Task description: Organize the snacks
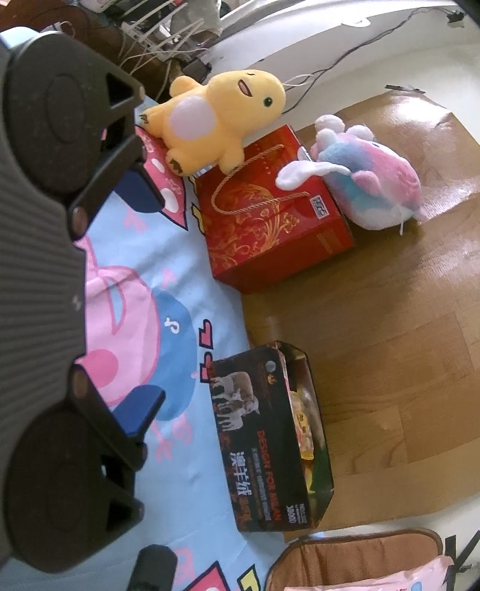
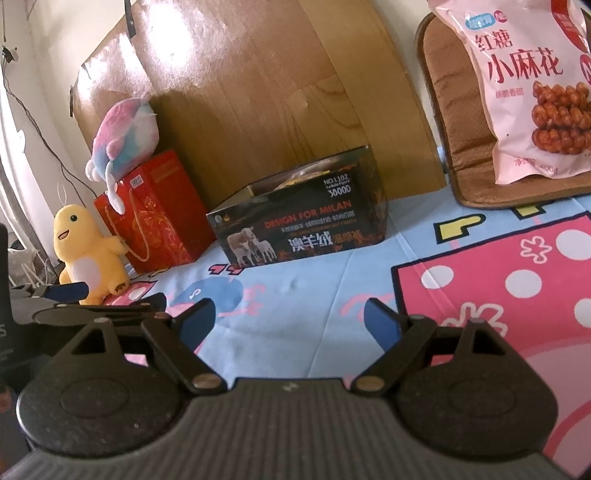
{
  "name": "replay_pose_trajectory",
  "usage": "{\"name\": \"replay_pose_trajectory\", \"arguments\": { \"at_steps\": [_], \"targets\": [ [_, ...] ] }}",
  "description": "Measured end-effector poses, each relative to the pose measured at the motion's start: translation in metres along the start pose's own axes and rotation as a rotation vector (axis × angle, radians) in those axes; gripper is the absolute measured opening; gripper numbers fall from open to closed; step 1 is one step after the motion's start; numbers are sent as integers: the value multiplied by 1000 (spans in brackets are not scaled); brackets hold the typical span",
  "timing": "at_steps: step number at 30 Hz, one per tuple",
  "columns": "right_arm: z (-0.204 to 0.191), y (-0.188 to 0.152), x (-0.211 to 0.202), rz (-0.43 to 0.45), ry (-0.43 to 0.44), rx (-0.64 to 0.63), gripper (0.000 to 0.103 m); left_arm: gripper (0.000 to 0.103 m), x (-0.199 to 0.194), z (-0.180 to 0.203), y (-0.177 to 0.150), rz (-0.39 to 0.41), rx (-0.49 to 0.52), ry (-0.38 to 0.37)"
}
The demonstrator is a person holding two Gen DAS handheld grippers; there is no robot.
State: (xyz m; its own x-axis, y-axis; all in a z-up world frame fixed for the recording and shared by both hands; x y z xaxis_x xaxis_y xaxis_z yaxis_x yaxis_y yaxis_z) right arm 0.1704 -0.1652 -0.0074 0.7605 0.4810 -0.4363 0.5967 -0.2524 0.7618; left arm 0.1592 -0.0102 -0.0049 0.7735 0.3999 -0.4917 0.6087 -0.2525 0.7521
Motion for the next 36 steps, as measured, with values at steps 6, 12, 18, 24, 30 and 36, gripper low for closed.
{"name": "replay_pose_trajectory", "arguments": {
  "at_steps": [6, 12, 18, 24, 30, 36],
  "targets": [
    [2, -2, 3, -13, -13, -1, 90, 103, 0, -4, -4, -3, -13, -1],
    [-1, -3, 3, -15, -1, -12, 90, 103, 2, -4, -6, -11, -12, -1],
    [-1, -3, 3, -19, 0, -4, 90, 103, 2, -1, -6, -8, -7, -3],
    [-2, -2, 2, -17, 5, -7, 90, 103, 2, 0, -4, -4, -5, 1],
    [-2, -3, 2, -16, -1, -7, 90, 103, 5, -1, 1, 0, -6, 3],
    [1, -2, 1, -13, 1, 11, 90, 103, 3, 2, 6, 7, -2, 7]
  ]
}}
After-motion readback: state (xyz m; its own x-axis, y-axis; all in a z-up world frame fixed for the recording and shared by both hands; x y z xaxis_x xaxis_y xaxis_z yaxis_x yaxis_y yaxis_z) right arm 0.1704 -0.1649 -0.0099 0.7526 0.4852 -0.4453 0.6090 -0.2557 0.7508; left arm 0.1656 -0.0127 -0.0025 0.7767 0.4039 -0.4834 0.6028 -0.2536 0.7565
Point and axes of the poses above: each gripper's, at about its wrist camera, not at the fingertips, and x roughly the way its jaws point, z to its right, y to its top, the point moved 9 cm from there along x, roughly the way its jaws point, and after that the axes turned 5 degrees about x, right-handed, at the moved point
